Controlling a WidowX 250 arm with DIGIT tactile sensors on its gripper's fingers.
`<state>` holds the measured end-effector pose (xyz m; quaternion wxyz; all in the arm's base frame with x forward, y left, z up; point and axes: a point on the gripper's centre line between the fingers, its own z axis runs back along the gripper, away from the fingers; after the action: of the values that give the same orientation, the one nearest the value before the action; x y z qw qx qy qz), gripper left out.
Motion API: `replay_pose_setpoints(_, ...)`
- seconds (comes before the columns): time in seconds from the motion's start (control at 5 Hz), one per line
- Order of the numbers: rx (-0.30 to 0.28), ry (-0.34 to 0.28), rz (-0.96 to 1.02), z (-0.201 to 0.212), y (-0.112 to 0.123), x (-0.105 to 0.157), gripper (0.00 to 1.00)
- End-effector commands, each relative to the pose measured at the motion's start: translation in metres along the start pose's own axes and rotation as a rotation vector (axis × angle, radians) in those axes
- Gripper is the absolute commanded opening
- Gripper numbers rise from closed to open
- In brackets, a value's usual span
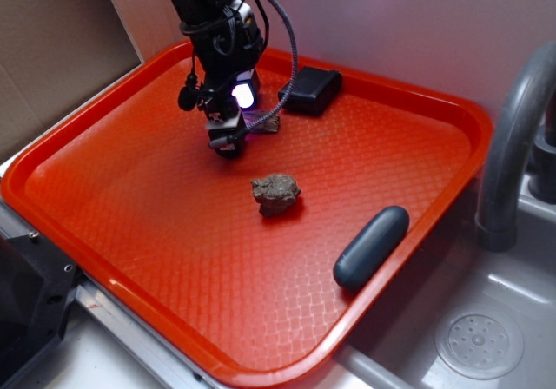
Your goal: Grab the wood chip.
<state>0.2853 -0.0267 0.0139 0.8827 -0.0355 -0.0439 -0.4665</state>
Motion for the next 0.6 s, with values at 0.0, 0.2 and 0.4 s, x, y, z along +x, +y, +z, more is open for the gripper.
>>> replay_pose_setpoints(0.0, -0.025, 0.030, 0.000, -0.0195, -0.0169, 0.0035, 0.00)
replay_pose_setpoints(0.2, -0.025, 0.037, 0.001, -0.0222, -0.0175, 0.0032, 0.00)
replay_pose_setpoints(0.4, -0.018, 0.036, 0.003, -0.0206, -0.0190, 0.0022, 0.00)
